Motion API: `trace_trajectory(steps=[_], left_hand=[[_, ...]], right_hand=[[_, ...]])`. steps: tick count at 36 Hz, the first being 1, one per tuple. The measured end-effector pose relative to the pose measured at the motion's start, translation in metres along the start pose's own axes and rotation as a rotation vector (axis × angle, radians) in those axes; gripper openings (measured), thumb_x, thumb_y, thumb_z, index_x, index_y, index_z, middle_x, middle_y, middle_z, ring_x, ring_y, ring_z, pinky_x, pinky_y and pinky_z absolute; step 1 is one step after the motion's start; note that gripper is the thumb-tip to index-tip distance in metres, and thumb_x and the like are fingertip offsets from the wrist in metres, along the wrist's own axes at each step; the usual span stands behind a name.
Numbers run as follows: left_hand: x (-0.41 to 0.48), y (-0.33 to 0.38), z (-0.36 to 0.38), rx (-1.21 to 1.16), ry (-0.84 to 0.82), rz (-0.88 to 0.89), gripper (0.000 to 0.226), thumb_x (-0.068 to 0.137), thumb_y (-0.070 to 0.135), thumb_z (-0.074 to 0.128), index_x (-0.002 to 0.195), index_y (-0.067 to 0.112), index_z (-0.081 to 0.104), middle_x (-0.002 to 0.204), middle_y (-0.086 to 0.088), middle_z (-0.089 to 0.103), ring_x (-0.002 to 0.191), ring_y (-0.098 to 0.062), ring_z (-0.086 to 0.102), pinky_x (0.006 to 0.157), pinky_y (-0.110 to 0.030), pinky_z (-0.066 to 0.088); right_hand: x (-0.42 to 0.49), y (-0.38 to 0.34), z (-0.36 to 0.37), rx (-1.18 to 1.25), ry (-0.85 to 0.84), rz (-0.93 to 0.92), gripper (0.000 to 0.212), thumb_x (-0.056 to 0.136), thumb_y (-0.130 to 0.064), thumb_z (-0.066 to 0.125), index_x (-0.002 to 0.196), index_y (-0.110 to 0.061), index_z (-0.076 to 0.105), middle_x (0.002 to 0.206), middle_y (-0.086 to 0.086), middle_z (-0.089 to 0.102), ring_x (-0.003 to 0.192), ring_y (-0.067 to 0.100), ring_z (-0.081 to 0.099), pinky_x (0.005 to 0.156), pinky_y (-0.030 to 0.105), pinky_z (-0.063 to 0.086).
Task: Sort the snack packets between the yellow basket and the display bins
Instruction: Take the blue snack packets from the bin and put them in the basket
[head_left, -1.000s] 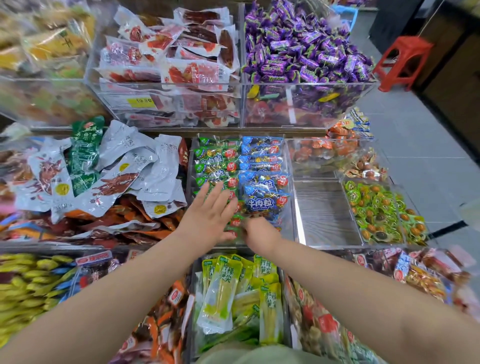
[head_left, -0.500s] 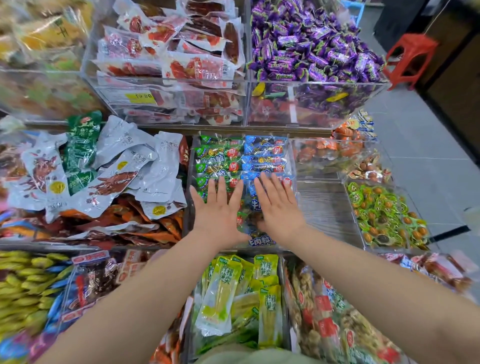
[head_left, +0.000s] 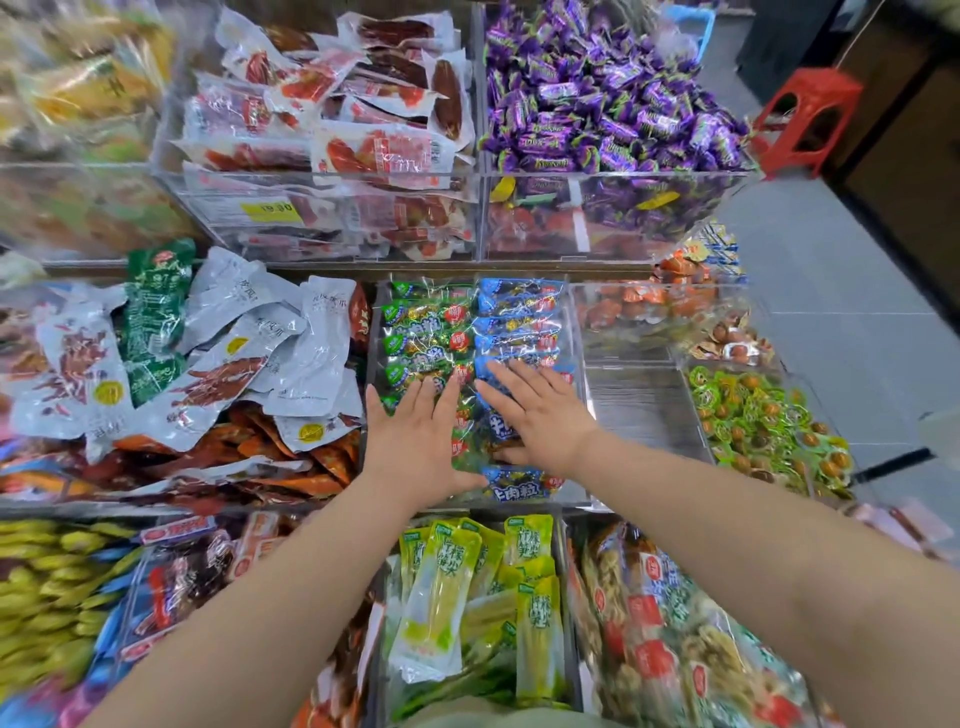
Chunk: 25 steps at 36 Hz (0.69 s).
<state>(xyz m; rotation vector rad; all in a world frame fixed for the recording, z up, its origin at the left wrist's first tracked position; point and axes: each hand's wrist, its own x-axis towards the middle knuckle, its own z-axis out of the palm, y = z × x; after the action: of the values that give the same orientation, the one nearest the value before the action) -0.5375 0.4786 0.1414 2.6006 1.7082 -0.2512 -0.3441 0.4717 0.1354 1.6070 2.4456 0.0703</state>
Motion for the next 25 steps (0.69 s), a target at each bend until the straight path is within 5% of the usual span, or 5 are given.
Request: trace_trajectory(steps=[6, 11, 14, 16, 25], left_hand=[[0.005, -0.001, -0.007, -0.008, -0.06, 0.014, 0.128, 0.051, 0.101, 0.015, 0.148, 0.027, -0.024, 0.161, -0.007, -0.012, 0.148, -0.024, -0.012, 0.11, -0.066, -0.006], [-0.006, 0.003, -0.027, -0.156, 0.027, 0.035, 0.107, 0.068, 0.09, 0.011, 0.152, 0.025, 0.016, 0.16, -0.009, 0.013, 0.149, -0.026, 0.002, 0.112, -0.062, -0.003], [-0.021, 0.019, -0.043, -0.405, 0.375, 0.132, 0.067, 0.088, 0.062, 0.033, 0.118, 0.01, 0.063, 0.12, -0.013, 0.062, 0.119, -0.031, 0.052, 0.1, -0.048, 0.037], [-0.032, 0.036, -0.052, -0.614, 0.499, 0.159, 0.04, 0.089, 0.042, 0.044, 0.087, 0.01, 0.068, 0.081, -0.005, 0.064, 0.082, -0.027, 0.059, 0.072, -0.031, 0.04], [-0.08, 0.157, -0.025, -1.355, -0.2, -0.13, 0.03, 0.095, 0.007, 0.046, 0.068, 0.015, 0.056, 0.058, -0.002, 0.058, 0.038, 0.001, 0.05, 0.041, -0.013, 0.04]], right_hand=[[0.001, 0.0, -0.016, 0.107, -0.052, -0.01, 0.082, 0.09, -0.061, 0.038, 0.15, -0.027, -0.006, 0.158, -0.001, -0.012, 0.145, 0.024, -0.012, 0.115, 0.043, -0.008], [-0.022, -0.001, -0.039, 0.58, 0.257, 0.054, 0.053, 0.092, -0.025, 0.057, 0.14, -0.011, 0.042, 0.151, 0.009, 0.033, 0.143, 0.028, 0.018, 0.115, 0.034, 0.006], [-0.05, -0.004, -0.039, 0.801, 0.483, 0.2, 0.032, 0.088, -0.008, 0.059, 0.119, -0.003, 0.061, 0.123, 0.015, 0.058, 0.121, 0.029, 0.047, 0.105, 0.03, 0.028], [-0.072, -0.009, -0.035, 0.991, 0.549, 0.349, 0.023, 0.087, -0.003, 0.057, 0.108, -0.006, 0.067, 0.103, 0.008, 0.062, 0.097, 0.017, 0.056, 0.089, 0.017, 0.038], [-0.211, -0.032, 0.051, 1.479, 0.511, 1.028, 0.028, 0.089, -0.005, 0.051, 0.079, -0.028, 0.062, 0.071, -0.01, 0.061, 0.06, 0.002, 0.056, 0.058, 0.014, 0.045]])
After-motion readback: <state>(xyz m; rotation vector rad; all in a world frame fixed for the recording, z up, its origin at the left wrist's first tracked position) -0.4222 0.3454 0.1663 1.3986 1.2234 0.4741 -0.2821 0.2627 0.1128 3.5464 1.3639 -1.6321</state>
